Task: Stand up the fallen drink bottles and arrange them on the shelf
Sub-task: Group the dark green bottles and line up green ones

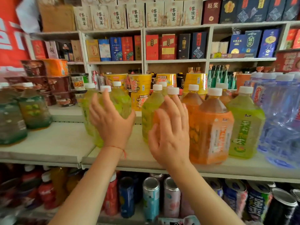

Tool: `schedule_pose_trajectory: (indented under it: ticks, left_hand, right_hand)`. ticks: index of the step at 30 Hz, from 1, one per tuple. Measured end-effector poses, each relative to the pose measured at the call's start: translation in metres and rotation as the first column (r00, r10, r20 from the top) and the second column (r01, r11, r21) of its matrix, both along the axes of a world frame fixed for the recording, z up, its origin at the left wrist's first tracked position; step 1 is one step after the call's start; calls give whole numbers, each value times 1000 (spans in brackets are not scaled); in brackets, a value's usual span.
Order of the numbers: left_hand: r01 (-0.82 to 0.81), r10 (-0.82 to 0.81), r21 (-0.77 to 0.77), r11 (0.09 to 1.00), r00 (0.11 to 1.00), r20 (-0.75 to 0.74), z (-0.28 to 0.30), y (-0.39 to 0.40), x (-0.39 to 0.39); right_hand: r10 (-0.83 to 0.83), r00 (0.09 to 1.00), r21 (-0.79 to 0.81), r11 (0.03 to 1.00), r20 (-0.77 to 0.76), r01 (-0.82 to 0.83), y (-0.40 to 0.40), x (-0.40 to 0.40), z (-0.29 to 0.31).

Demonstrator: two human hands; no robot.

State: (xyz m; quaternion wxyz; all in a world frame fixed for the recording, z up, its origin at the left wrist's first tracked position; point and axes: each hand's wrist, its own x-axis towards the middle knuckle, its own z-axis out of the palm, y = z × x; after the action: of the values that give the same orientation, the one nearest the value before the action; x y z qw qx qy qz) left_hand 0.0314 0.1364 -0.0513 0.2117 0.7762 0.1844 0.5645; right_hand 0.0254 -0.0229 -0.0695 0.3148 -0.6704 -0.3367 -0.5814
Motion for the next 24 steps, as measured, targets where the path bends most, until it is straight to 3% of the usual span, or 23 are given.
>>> schedule_pose_trajectory:
  ticks: [2, 5, 9, 15, 21, 24]
  left_hand:
    - [0, -8, -67, 998, 993, -121, -2, 24, -3]
    - [156, -173, -137, 978, 977, -127, -3, 48, -11]
    - [252, -255, -120, 960, 967, -15, -4, 84, -31]
    - [226, -224, -90, 970, 974, 31, 7, 173, -55]
    - [211, -220, -131, 969, 974, -55, -5, 255, -50]
    - [243, -255, -126, 962, 963, -88, -5, 264, -42]
  right_hand:
    - [126, 986, -75, 988, -108, -134, 27, -4, 1]
    - [248, 904, -58, 957, -348, -285, 65, -5, 1]
    - [282, 609, 95, 942, -741, -322, 109, -1, 11]
    - [218, 394, 111, 955, -893, -275, 187, 14, 30]
    - [-36, 405, -79, 993, -914, -90, 245, 43, 39]
    - [-55, 430, -93, 993, -901, -69, 259, 44, 39]
